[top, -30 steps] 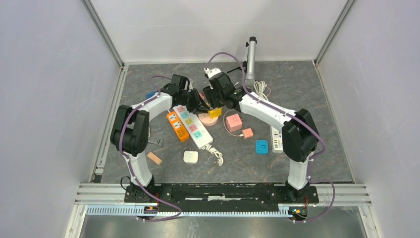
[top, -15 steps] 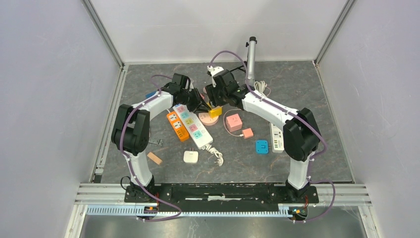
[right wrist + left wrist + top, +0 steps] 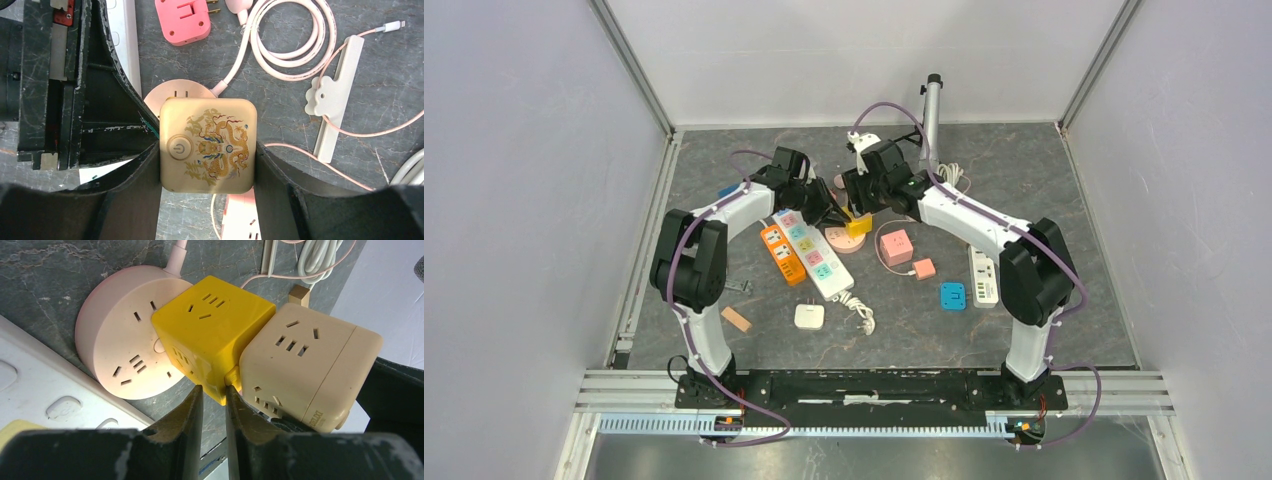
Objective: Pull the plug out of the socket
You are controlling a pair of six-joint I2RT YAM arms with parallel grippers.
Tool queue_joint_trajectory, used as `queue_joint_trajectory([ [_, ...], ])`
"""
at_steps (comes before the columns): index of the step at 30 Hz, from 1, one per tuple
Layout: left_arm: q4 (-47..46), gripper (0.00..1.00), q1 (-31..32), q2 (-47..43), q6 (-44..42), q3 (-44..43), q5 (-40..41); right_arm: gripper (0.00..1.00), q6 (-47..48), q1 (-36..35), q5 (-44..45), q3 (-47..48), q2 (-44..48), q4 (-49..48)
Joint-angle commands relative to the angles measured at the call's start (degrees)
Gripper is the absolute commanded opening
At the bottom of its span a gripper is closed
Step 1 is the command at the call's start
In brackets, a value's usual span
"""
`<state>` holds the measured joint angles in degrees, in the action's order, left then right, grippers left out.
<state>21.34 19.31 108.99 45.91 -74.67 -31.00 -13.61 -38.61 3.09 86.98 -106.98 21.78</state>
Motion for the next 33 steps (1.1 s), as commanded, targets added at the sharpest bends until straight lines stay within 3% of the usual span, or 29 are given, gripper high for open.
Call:
queue_joint_trajectory([
  [1,10.5,0.28,0.3,7.4,-6.0,3.4,16.0,0.0,0.9,-2.7,-3.4,2.8,4.8,-5.9],
  [10,10.7,0.28,0.5,7.7,-5.8,3.3,16.0,0.0,-3.9,0.2,-7.7,4.9,6.2,-5.6],
  [17,11.7,0.28,0.4,8.3,-6.0,2.6,16.0,0.0,9.0,-4.6,3.0,2.4,7.4,-6.8],
  [21,11.8,0.28,0.4,8.4,-6.0,2.4,16.2,0.0,10.3,-4.6,4.3,4.4,7.6,-5.5],
  [29,12.3,0.28,0.5,8.6,-6.4,2.4,17.0,0.0,-0.7,1.1,-2.9,8.1,7.8,-3.1],
  [33,12.3,0.27,0.5,8.7,-6.5,2.4,16.9,0.0,-0.2,1.6,-7.9,7.5,8.1,-4.7],
])
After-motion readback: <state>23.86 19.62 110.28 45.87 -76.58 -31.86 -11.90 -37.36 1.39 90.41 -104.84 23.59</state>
